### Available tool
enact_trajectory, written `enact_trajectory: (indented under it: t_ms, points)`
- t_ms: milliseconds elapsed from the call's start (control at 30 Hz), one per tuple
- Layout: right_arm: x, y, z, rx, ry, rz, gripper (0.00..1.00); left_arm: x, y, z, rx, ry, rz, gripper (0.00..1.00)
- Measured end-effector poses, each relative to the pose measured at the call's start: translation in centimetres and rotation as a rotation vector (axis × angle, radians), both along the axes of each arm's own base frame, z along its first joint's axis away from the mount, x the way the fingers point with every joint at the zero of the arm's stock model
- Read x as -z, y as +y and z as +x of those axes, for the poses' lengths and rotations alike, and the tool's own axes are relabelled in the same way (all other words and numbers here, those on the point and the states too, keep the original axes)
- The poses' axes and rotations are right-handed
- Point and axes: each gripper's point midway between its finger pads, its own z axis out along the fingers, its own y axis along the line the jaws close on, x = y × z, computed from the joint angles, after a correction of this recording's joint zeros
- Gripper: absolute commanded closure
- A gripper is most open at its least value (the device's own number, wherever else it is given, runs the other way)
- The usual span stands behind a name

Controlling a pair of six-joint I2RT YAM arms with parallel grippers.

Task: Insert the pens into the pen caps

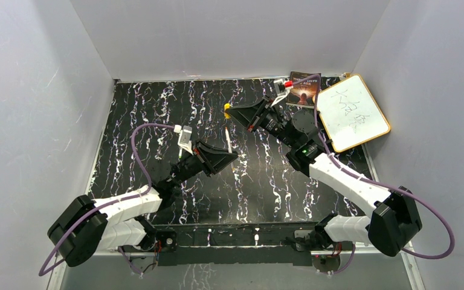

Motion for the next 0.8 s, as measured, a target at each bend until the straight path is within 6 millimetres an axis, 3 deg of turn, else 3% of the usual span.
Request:
enact_trajectory:
  t_ms: [267,800]
  points:
    - [-1.1,-0.3,-1.5,-0.034,-0.048,-0.011,1.0,0.0,0.0,0.0,0.0,-0.001,-0.001,1.0]
    - [-1.2,0.4,-3.2,-0.132,-0.076,-0.057,1.0,-0.3,0.0,-0.1,0.003,-0.002,-0.012,1.0]
